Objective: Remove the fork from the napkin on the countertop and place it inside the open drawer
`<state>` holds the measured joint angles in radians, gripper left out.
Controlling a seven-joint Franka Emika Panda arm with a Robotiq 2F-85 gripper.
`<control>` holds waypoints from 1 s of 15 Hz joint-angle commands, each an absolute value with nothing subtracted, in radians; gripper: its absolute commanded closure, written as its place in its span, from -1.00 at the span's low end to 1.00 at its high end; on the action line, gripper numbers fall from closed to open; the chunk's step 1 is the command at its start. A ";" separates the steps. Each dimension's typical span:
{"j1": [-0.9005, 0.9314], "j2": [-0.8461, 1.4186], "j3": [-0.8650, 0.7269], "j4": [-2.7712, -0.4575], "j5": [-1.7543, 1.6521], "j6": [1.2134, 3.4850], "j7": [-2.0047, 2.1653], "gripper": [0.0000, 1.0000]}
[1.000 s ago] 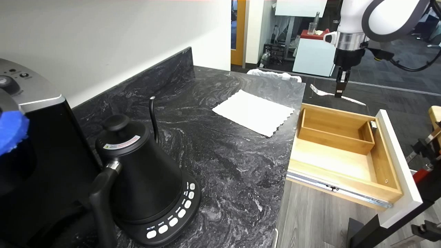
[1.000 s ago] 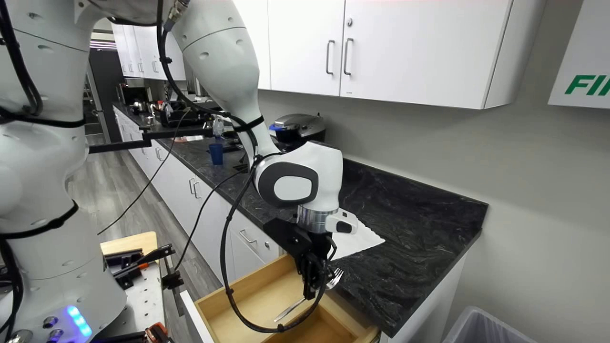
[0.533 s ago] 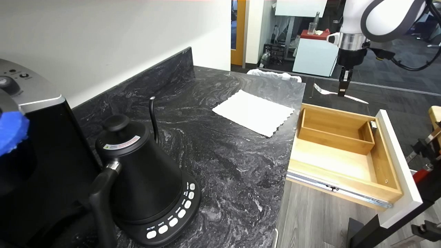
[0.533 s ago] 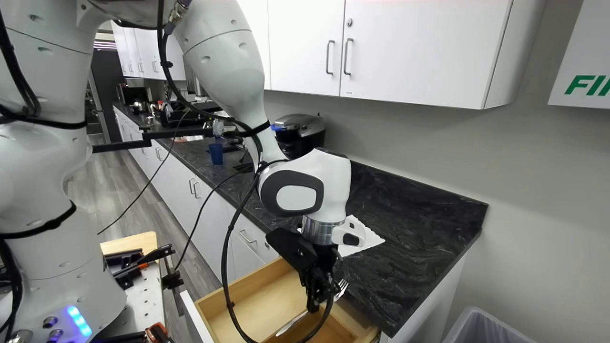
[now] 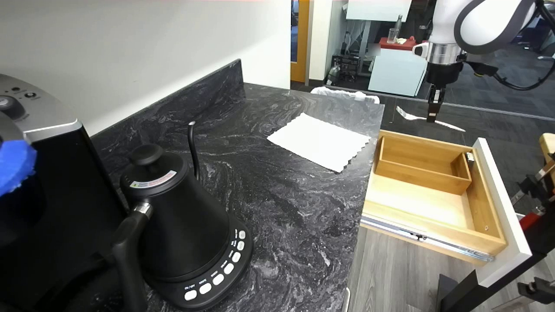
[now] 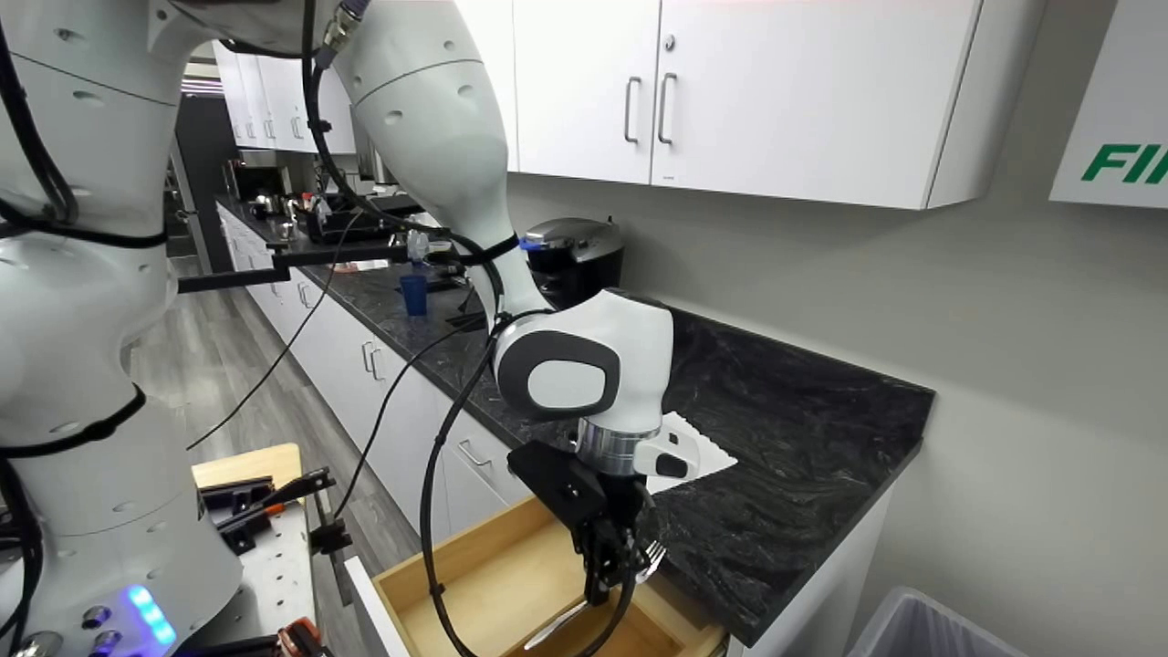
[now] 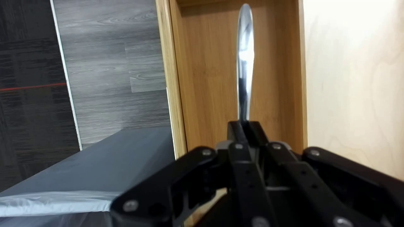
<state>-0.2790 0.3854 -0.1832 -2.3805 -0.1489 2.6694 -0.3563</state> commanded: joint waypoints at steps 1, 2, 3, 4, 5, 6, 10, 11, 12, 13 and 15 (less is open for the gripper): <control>-0.302 0.382 -0.173 -2.379 -0.133 2.651 -0.375 0.21; -0.301 0.382 -0.174 -2.378 -0.133 2.651 -0.373 0.07; -0.302 0.379 -0.174 -2.380 -0.132 2.650 -0.374 -0.05; -0.302 0.379 -0.175 -2.380 -0.132 2.651 -0.372 -0.19; -0.301 0.376 -0.177 -2.382 -0.133 2.651 -0.371 -0.30; -0.300 0.375 -0.179 -2.382 -0.134 2.651 -0.368 -0.45; -0.283 0.364 -0.197 -2.384 -0.152 2.645 -0.338 -0.94; -0.275 0.363 -0.207 -2.383 -0.160 2.644 -0.319 -1.00; -0.284 0.384 -0.188 -2.380 -0.149 2.666 -0.345 -0.71; -0.284 0.384 -0.190 -2.379 -0.149 2.666 -0.342 -0.85; -0.284 0.384 -0.192 -2.379 -0.149 2.666 -0.341 -1.00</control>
<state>-0.2790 0.3850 -0.1975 -2.3799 -0.1447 2.6684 -0.3450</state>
